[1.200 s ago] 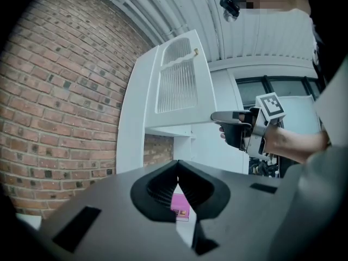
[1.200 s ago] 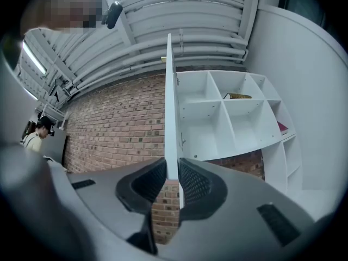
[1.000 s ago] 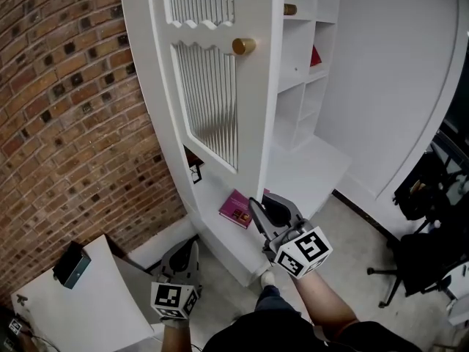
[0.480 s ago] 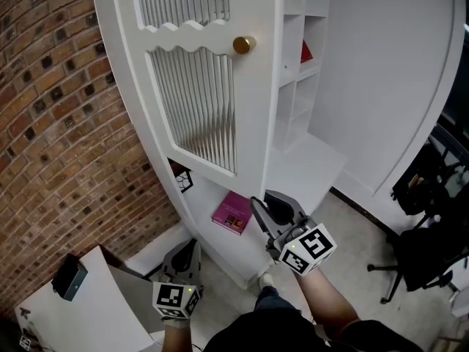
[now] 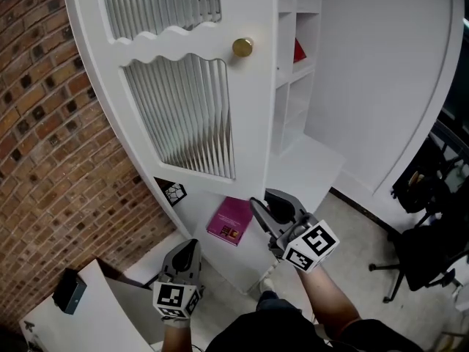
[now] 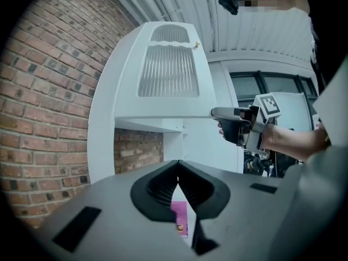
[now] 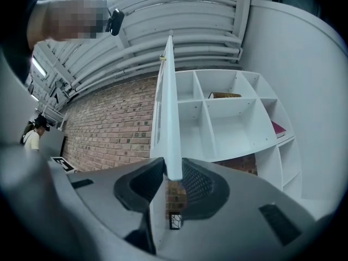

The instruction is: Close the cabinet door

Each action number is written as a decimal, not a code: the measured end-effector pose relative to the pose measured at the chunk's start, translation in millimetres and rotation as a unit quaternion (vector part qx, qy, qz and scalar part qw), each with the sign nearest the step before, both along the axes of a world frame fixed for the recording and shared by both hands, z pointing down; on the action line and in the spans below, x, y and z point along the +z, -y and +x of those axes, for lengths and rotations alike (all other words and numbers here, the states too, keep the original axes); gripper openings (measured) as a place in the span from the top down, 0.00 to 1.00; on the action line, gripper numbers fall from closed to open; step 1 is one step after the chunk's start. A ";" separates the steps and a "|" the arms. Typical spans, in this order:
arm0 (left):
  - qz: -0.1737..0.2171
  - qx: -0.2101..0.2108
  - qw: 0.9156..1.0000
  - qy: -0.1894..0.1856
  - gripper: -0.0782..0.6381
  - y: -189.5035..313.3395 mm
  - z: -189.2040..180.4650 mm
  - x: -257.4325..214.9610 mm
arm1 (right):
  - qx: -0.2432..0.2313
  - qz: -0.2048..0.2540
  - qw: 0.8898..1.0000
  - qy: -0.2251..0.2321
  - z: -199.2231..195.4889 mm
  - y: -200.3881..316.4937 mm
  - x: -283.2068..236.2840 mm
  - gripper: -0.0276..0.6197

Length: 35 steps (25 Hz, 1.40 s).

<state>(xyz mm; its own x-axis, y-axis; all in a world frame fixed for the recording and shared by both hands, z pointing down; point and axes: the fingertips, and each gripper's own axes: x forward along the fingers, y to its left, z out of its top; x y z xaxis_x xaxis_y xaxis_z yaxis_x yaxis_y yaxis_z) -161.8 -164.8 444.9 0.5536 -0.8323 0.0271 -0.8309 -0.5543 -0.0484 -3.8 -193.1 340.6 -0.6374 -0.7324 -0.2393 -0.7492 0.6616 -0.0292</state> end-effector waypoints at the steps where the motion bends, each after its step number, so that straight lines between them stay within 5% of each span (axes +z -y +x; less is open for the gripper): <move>1: 0.001 0.002 1.000 0.001 0.88 5.3 2.2 0.4 | -0.002 0.000 1.000 0.001 2.2 4.8 -0.1 0.78; 14: 0.000 -0.011 1.000 0.005 0.88 66.5 22.3 1.4 | -0.047 -0.006 0.999 0.012 23.2 73.6 -3.0 0.75; 35: -0.012 -0.101 0.995 0.010 0.88 145.0 29.6 2.5 | -0.134 -0.015 0.991 0.025 23.1 188.6 -6.1 0.70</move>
